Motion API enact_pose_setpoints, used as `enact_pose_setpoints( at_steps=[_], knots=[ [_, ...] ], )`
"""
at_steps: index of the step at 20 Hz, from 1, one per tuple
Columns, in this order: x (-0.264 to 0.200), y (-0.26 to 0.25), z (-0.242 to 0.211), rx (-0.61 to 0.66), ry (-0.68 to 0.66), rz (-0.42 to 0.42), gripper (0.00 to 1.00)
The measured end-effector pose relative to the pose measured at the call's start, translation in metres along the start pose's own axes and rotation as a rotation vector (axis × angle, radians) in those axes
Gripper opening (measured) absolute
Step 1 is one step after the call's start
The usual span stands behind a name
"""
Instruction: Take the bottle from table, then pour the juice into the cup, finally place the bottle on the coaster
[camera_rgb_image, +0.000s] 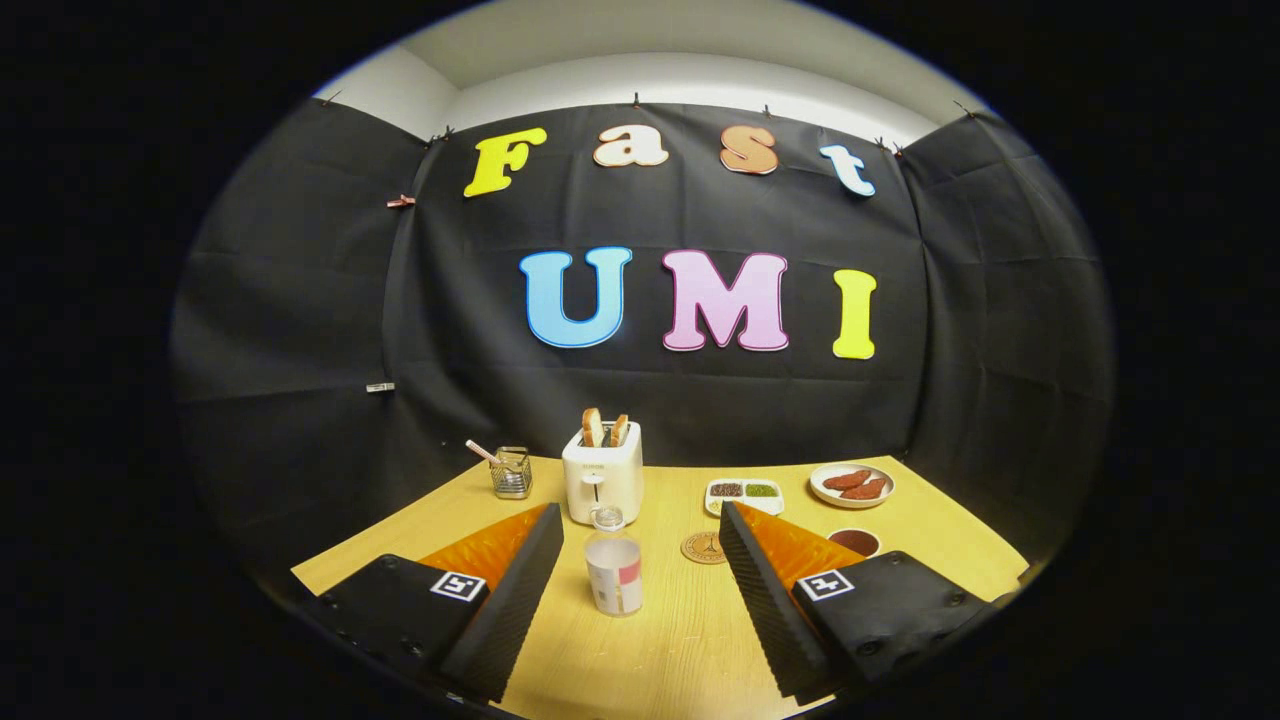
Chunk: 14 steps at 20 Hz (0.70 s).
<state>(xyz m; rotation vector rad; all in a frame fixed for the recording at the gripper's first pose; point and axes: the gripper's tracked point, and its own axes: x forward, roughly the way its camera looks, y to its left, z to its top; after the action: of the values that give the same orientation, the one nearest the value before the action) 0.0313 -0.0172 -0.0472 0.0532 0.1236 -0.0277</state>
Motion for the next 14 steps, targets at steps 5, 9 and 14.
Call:
enact_pose_setpoints(
  at_steps=[5,9,14],
  knots=[
    [0.022,0.018,-0.021,0.023,0.026,0.028,0.97],
    [0.045,0.030,-0.038,0.012,0.058,0.023,0.98],
    [0.076,0.040,-0.060,0.015,0.090,-0.027,0.98]
  ],
)
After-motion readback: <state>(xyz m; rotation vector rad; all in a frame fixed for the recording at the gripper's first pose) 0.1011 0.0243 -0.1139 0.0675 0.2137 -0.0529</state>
